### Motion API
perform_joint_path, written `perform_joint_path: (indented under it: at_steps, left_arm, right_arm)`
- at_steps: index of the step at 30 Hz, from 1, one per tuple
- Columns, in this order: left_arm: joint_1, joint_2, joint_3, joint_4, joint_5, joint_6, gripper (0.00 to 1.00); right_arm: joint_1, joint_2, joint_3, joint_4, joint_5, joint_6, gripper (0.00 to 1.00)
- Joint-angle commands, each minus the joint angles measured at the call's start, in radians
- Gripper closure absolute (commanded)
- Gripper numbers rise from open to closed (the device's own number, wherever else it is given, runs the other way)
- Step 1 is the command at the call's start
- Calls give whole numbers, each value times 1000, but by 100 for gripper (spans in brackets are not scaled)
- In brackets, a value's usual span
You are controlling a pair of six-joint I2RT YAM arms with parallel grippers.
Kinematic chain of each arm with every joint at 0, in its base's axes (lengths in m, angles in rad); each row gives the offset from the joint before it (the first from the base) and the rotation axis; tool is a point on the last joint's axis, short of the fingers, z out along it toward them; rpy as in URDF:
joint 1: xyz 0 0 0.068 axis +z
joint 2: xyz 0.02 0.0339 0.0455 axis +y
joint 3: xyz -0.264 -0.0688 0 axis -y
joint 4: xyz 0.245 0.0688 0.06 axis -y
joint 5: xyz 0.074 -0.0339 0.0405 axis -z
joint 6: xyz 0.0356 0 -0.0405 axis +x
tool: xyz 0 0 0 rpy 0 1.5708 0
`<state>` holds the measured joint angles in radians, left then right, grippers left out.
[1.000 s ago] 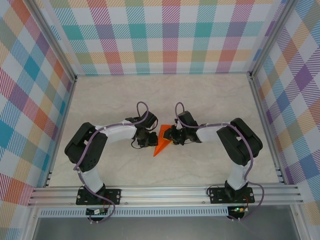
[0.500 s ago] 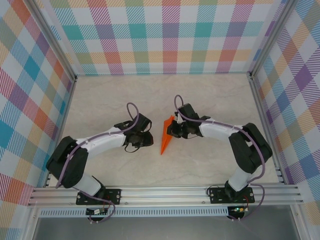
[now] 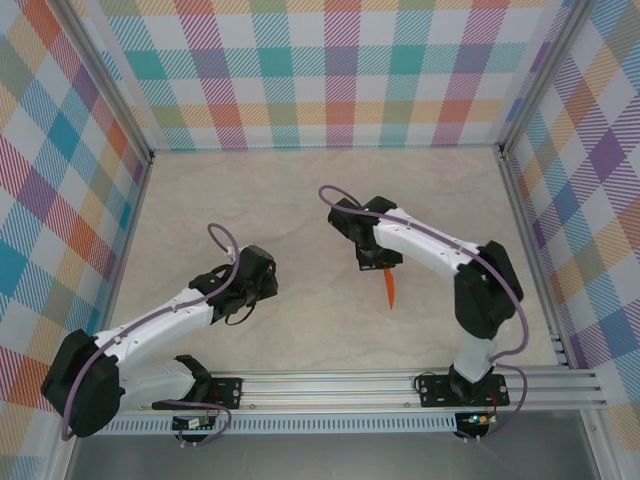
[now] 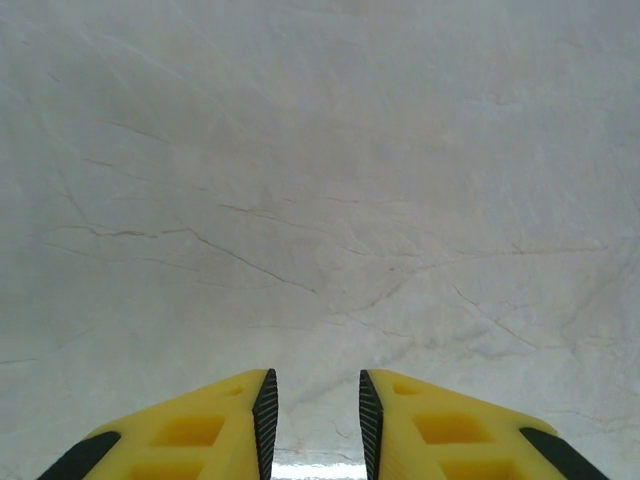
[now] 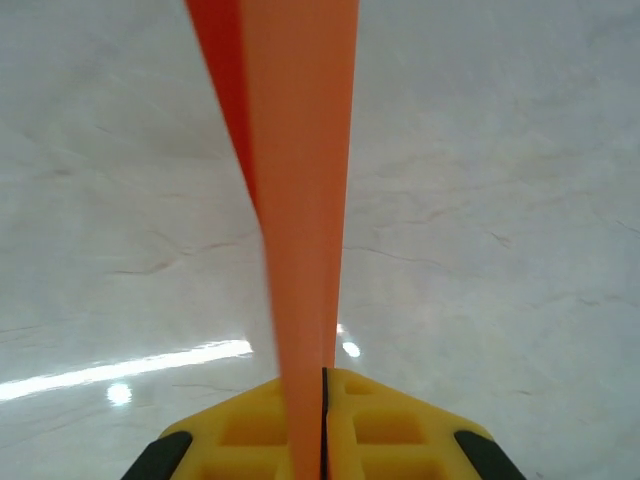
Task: Fold a paper plane with a square sheet of paper (pick it up from the middle)
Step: Turn over the paper at the center of the table.
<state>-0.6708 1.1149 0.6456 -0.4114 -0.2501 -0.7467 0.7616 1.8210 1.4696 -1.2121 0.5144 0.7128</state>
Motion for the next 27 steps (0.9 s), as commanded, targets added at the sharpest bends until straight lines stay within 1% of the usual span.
perform_joint_path:
  at_steps: [1, 4, 6, 10, 13, 15, 20, 22, 25, 27]
  left_arm:
    - [8, -77, -22, -35, -116, -43, 68]
    - [8, -150, -45, -69, -164, -62, 60]
    - [10, -195, -67, -74, -175, -65, 55]
    - [11, -256, -97, -71, -164, -66, 52]
    - [13, -269, -105, -71, -143, -60, 51]
    - [13, -263, -105, -58, -117, -47, 50]
    - [13, -206, -93, 0, -28, -15, 49]
    - [13, -174, -85, 29, 12, -3, 49]
    - [13, -121, -64, 60, 65, 8, 48]
    - [13, -88, -49, 74, 101, 13, 48]
  right_arm:
    - [43, 127, 63, -175, 70, 75, 92]
    - [84, 259, 160, -170, 5, 91, 91]
    - [108, 335, 227, -166, -36, 98, 90]
    - [132, 430, 331, -104, -159, 90, 87]
    - [134, 431, 345, -31, -254, 78, 80]
    - [135, 394, 318, 45, -315, 57, 73]
    - [130, 190, 168, 233, -383, -2, 47]
    - [119, 110, 90, 307, -419, -25, 40]
    - [77, -15, -46, 415, -465, -42, 39]
    - [33, -84, -141, 498, -518, -56, 39]
